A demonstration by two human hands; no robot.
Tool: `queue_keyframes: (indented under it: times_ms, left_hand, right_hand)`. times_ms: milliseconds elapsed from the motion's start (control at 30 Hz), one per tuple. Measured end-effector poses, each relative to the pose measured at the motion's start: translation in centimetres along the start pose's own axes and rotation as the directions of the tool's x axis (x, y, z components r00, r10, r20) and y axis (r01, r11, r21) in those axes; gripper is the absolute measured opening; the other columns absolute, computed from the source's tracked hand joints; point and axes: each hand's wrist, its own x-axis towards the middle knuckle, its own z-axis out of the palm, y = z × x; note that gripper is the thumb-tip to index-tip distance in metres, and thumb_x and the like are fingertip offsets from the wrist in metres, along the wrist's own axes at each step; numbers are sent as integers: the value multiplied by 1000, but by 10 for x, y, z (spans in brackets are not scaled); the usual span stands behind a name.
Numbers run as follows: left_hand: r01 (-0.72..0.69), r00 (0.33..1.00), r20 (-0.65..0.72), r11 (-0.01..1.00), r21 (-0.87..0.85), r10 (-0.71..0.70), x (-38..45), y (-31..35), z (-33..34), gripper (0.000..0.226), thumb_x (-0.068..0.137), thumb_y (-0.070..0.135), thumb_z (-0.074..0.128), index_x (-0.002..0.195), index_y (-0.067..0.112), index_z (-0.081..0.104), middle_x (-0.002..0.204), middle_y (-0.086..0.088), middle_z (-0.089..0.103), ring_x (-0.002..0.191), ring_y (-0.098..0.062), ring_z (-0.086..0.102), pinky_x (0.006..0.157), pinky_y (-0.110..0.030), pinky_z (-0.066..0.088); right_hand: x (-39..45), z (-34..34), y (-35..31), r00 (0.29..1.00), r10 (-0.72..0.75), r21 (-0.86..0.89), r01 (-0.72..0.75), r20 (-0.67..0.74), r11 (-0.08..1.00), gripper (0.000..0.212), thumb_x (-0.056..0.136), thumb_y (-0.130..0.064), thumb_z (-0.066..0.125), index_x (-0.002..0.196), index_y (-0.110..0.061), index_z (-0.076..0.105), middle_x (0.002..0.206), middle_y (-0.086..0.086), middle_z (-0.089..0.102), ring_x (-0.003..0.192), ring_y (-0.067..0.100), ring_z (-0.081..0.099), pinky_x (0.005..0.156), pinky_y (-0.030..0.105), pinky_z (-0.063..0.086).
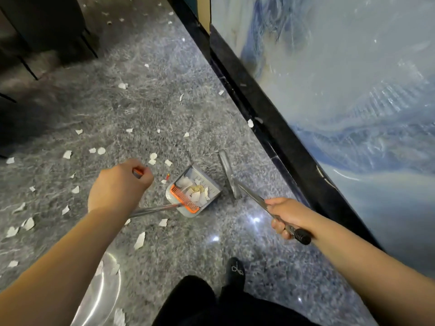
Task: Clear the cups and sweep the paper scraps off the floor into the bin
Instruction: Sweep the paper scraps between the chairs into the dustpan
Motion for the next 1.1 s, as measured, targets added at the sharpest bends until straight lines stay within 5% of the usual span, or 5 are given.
queue_keyframes:
  times_ms: [700,967,1100]
  left_hand:
    - [-32,992,120,999,22,29,252,95,25,11,90,35,59,85,29,66,68,3,67,64,-20,61,58,-30,49]
    - [34,996,87,999,4,-34,298,132,41,12,90,34,62,82,27,67,64,10,64,59,-9,57,52,-23,41]
    - [110,991,69,994,13,-111,315,165,52,13,89,34,62,82,27,70,65,5,66,62,-20,60,57,-28,45]
  right_hand:
    - [147,-52,-228,995,-14,126,27,-100,992,26,101,-14,41,125,-23,47,61,11,47,32,10,40,35,15,32]
    - [215,-100,-303,994,-39,43,44,-105,998,33,99,-11,40,131,-21,44,61,11,47,33,12,41,35,18,34]
    - [250,-128,-345,993,-70,-29,68,-98,997,25,100,-12,43,123,-18,47,56,11,48,34,15,41,37,19,33]
